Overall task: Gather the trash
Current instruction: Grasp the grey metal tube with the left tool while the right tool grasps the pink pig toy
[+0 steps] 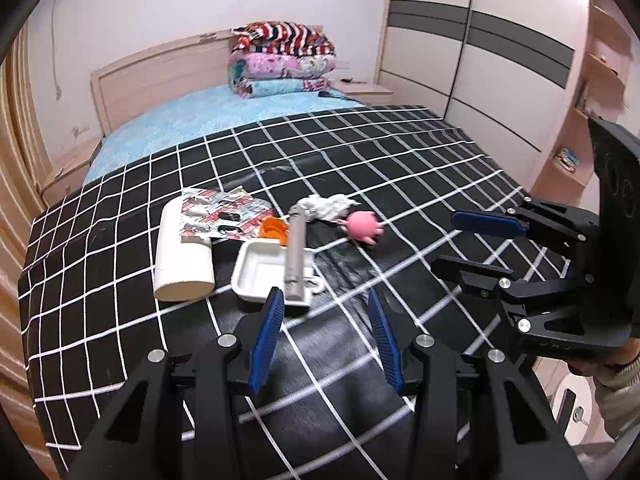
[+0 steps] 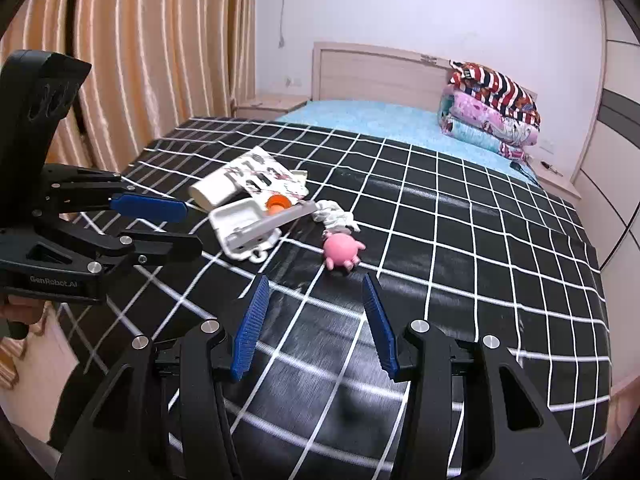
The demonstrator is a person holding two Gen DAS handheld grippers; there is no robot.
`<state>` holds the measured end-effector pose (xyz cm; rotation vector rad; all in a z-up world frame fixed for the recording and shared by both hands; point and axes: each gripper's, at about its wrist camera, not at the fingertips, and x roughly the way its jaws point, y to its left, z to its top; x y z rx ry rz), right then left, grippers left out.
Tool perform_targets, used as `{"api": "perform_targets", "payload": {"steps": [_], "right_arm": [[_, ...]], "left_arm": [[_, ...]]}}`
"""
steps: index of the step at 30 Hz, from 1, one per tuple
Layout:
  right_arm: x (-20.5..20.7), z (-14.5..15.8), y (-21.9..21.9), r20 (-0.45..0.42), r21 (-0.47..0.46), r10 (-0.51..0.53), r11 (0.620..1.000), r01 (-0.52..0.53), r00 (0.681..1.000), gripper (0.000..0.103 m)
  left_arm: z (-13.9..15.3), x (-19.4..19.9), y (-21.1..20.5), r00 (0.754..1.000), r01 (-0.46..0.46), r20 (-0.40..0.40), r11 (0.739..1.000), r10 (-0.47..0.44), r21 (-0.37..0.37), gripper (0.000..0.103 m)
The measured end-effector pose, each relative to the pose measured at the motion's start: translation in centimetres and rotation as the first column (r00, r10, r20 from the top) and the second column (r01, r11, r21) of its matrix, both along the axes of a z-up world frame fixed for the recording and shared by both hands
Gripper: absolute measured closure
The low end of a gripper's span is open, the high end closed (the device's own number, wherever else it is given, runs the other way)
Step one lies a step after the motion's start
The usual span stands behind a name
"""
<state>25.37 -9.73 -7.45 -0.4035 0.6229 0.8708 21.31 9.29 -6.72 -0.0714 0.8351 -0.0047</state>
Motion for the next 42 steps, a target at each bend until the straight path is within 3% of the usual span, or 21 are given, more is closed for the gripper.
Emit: {"api": "perform_targets", "payload": {"steps": [10,15,24,27,42], "right_arm": [[3.9,-1.5,3.1,-0.007,-0.057,0.0,0.998,-0.001,1.0,0.055],[5.7,-2.4,4.0,-0.068,-0.057,-0.01,0.998,0.006,0.998,0.055],[7.1,-3.6,4.9,-0.101,-0.087,-0.036,0.996,0.027,0.994,0.055],[7.0,-3.7,4.9,-0.106,-0.089,-0.032,0.996,0.022,0.994,0.067],[3.9,-1.7,3.6,-0.047,-0.071,-0.011,0.997,0.007,0.999,0.067]], "left_arm": [[-2.4,3.4,1.8,0.998,-0.039,-0.054,0.999,0.039,0.003,0.061],[-3.2,4.1,2.1,0.996,-0.052,-0.067,0.999,0.051,-0.01,0.062],[-3.6,5.2,2.4,0.996,-0.045,-0.073,0.999,0.043,-0.027,0.089],[-3.5,5.0,2.4,0.997,-0.037,-0.066,0.999,0.036,-0.017,0.09],[0.1,2.3,0.9,1.0,-0.013,0.022,1.0,0.013,0.008,0.092]]}}
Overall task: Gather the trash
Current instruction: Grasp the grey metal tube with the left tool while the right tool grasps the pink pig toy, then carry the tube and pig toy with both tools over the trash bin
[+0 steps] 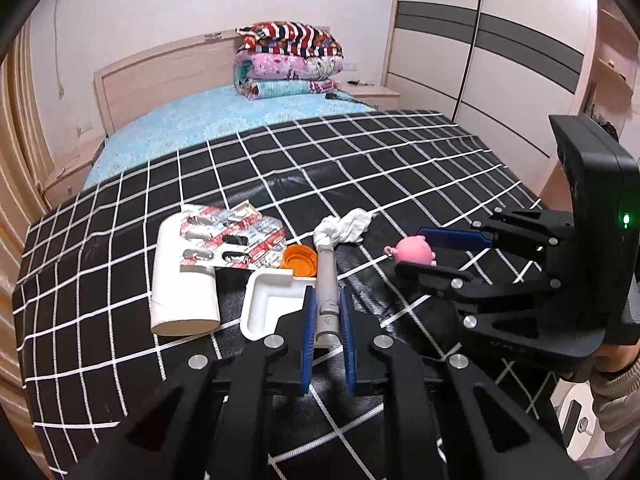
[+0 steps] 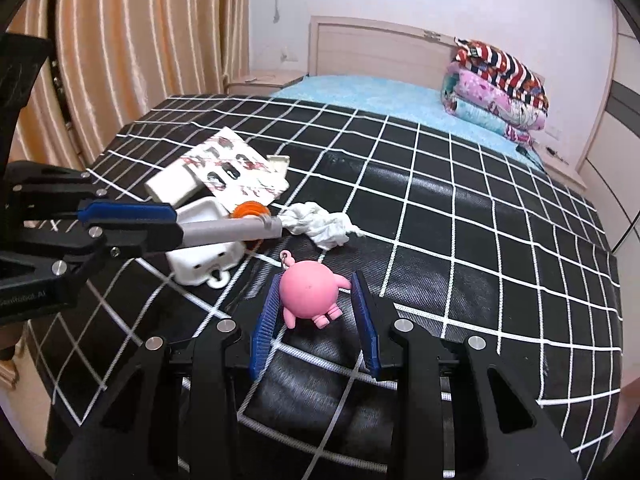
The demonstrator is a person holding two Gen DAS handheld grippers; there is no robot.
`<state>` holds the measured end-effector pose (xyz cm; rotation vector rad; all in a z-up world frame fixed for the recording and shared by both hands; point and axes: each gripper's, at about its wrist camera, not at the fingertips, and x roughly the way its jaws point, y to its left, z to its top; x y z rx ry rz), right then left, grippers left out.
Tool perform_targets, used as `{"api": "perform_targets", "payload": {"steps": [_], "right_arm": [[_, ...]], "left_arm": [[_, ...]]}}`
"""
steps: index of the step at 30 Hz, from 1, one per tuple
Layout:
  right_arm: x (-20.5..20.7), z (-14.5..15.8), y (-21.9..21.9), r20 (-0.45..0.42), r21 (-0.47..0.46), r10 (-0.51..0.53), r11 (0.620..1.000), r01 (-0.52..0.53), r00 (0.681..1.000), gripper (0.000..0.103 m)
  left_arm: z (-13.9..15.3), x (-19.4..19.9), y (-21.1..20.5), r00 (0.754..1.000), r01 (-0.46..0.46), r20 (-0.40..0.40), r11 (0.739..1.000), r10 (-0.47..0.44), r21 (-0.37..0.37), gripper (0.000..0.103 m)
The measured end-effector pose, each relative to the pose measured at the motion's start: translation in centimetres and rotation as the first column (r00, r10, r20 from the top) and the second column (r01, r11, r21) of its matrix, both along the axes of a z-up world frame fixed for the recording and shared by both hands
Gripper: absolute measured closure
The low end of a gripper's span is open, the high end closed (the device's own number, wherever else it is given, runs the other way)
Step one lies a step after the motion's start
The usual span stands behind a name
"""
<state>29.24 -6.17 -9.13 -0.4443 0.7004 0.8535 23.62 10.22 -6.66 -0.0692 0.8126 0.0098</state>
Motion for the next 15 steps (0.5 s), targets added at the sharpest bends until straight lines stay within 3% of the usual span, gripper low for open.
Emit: {"api": "perform_targets", "payload": {"steps": [15], "right_arm": [[-5.2,2.8,-2.7,0.068,0.048,0.022,0.999,-0.026,0.997,0.067]], "left_arm": [[4.2,-4.8,-2.9,0.994,0.014,0.107,1.0,-0.016,0.018,0.092]]}}
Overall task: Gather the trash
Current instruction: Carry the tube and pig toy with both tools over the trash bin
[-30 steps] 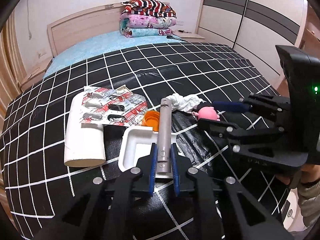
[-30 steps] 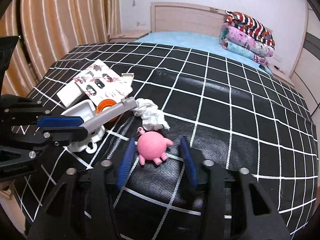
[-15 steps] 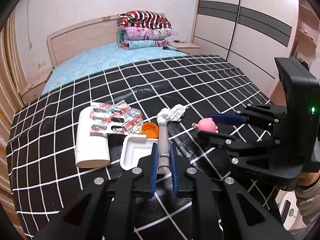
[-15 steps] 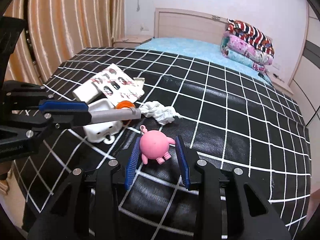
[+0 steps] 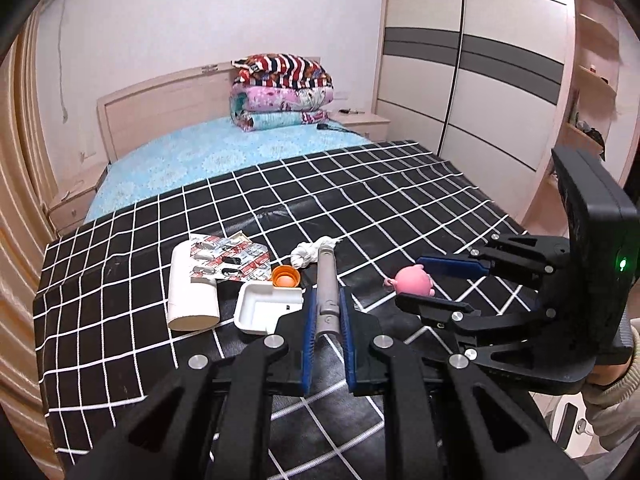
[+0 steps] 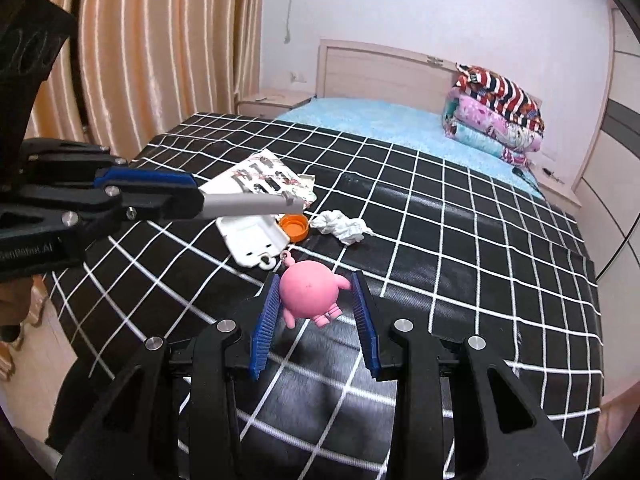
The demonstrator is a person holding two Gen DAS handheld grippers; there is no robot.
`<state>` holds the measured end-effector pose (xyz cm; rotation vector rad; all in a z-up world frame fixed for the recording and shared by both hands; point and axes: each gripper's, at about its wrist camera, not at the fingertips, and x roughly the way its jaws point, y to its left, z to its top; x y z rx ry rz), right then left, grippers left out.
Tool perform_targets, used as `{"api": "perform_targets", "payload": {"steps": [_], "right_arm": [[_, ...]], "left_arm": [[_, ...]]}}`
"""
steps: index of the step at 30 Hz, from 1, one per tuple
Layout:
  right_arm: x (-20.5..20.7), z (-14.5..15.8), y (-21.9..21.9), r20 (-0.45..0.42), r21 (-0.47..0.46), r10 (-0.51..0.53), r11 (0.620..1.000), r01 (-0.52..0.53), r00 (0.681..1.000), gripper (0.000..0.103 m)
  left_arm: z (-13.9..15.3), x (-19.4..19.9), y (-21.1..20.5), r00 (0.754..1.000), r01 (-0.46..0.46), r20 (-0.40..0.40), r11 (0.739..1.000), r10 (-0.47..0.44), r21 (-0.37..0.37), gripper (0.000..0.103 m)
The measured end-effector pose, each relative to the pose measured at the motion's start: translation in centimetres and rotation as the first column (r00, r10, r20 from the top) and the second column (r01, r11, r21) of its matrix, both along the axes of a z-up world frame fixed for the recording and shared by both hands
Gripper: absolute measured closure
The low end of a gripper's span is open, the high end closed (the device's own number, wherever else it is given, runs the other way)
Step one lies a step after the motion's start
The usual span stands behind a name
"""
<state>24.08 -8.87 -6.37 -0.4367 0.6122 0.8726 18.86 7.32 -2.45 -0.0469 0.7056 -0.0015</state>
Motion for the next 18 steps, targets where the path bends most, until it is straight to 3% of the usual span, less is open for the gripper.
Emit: {"api": "perform_targets", "payload": {"steps": [12,18], "right_arm": [[-4.1,0.2,-3.4,0.002,0.037,0.021,0.999,-0.022,1.0,0.067],[-6.4,-0.6,-4.8,-0.014,0.037,0.027,0.999,-0.026,1.0,0.067]], "left_arm": [[1.3,-5.3,-3.1,0.998,0.026,0.051,1.0,-0.026,0.012,0.092],[0.5,-7.9,-4.4,0.999,0.039,0.035,0.999,-0.039,0.011,0.092]]}}
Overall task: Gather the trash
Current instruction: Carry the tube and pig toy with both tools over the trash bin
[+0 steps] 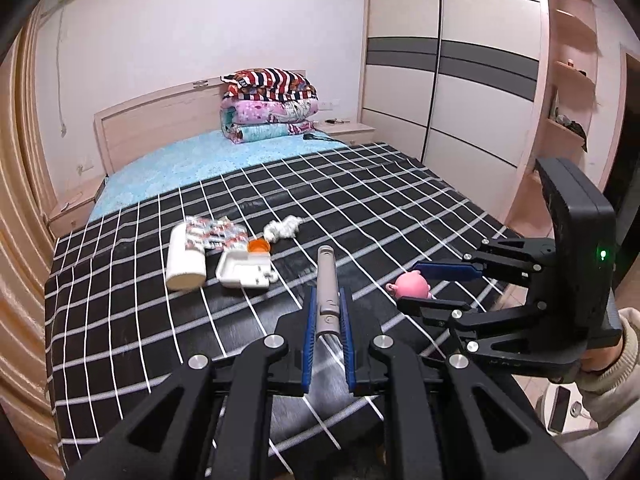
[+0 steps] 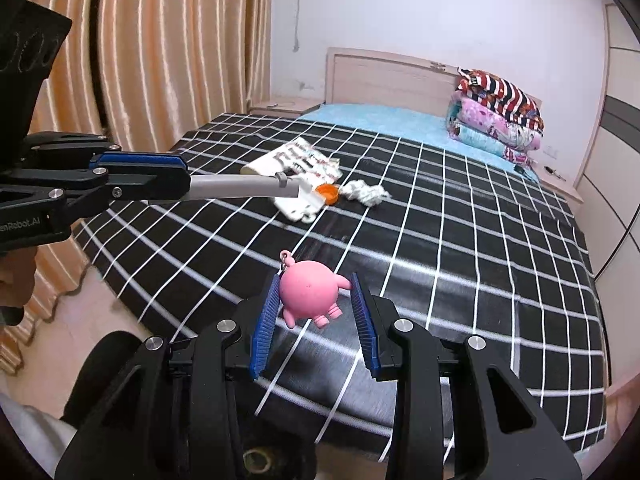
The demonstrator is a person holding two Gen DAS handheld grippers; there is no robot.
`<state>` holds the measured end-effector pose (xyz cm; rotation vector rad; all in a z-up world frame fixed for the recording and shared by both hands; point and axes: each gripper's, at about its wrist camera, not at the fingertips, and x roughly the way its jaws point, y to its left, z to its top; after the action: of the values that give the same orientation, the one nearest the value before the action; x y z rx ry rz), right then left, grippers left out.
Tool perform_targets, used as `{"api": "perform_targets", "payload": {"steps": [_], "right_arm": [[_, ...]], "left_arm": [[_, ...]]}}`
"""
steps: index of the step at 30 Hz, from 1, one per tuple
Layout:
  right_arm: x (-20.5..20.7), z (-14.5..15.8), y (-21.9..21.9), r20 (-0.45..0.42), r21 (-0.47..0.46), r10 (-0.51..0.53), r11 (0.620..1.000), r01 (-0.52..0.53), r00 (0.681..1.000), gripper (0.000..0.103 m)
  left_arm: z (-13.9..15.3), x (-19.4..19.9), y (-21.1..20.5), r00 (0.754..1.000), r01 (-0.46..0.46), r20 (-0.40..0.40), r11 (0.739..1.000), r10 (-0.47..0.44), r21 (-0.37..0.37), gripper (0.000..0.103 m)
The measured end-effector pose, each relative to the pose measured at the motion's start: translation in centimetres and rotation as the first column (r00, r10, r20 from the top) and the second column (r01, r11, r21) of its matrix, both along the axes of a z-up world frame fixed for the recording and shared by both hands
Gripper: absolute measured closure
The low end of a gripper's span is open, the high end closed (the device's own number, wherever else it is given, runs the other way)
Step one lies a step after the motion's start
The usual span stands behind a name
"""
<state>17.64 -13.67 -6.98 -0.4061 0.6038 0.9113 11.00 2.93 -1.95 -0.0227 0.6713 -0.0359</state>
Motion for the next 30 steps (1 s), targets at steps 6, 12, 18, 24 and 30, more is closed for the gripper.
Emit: {"api": "perform_targets", "payload": {"steps": [6,12,18,24,30], "right_arm": [[-2.3,-0.9,-1.0,-0.017,-0.009,0.025,1.0,-0.025,1.0,0.067],[-4.8,-2.4,-1.3,-0.036,-0.039,0.06,0.997,-0.061,0.998,0.067],[-7.0,-5.1,-2.0,-0.084,-0.103,0.082,0.991,-0.091,0.993,0.067],[-8.4,-8.5,-3.1,-0.164,-0.161,0.093,0.98,-0.12,0.982,0.067],[-8.7,-12.7,-3.6,-0.248,-0.231,0.064,0.965,-0.123,0.967,0.067]], "left_arm": [[-0.7,-3.4,-1.7,1.0,0.02,-0.009,1.0,-0.021,-0.018,0.092],[-1.7,-6.3,-3.1,0.999,0.034,-0.024,0.999,-0.034,-0.023,0.092],[-4.0,-7.7,-3.7,0.995,0.049,-0.081,0.998,-0.052,-0.045,0.092],[-7.7,-8.6,-4.2,0.981,0.062,-0.18,0.994,-0.077,-0.087,0.092],[-12.3,-8.7,-4.3,0.952,0.043,-0.297,0.991,-0.08,-0.129,0.092]]}}
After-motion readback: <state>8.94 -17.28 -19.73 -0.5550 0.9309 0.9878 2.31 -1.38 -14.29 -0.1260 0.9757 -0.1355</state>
